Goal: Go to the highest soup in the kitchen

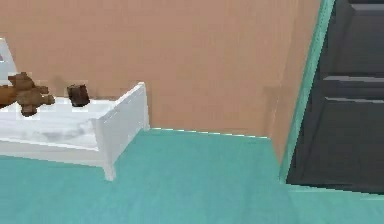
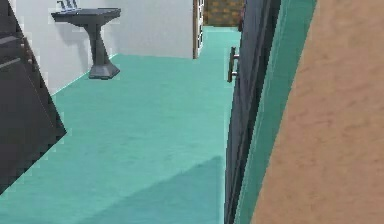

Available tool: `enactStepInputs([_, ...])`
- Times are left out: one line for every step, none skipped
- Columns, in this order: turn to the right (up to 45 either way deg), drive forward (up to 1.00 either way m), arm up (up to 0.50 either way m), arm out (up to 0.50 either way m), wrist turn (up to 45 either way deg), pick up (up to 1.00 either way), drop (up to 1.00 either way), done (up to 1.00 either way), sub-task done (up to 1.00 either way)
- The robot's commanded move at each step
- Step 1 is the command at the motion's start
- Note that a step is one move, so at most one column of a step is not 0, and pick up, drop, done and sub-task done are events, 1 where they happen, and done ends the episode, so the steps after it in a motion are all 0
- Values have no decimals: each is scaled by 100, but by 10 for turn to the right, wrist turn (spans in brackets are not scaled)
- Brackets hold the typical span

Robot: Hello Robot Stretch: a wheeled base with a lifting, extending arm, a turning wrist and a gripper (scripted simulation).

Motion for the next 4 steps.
enactStepInputs([0,10,0,0,0,0,0,0,0])
enactStepInputs([450,0,0,0,0,0,0,0,0])
enactStepInputs([60,0,0,0,0,0,0,0,0])
enactStepInputs([0,45,0,0,0,0,0,0,0])
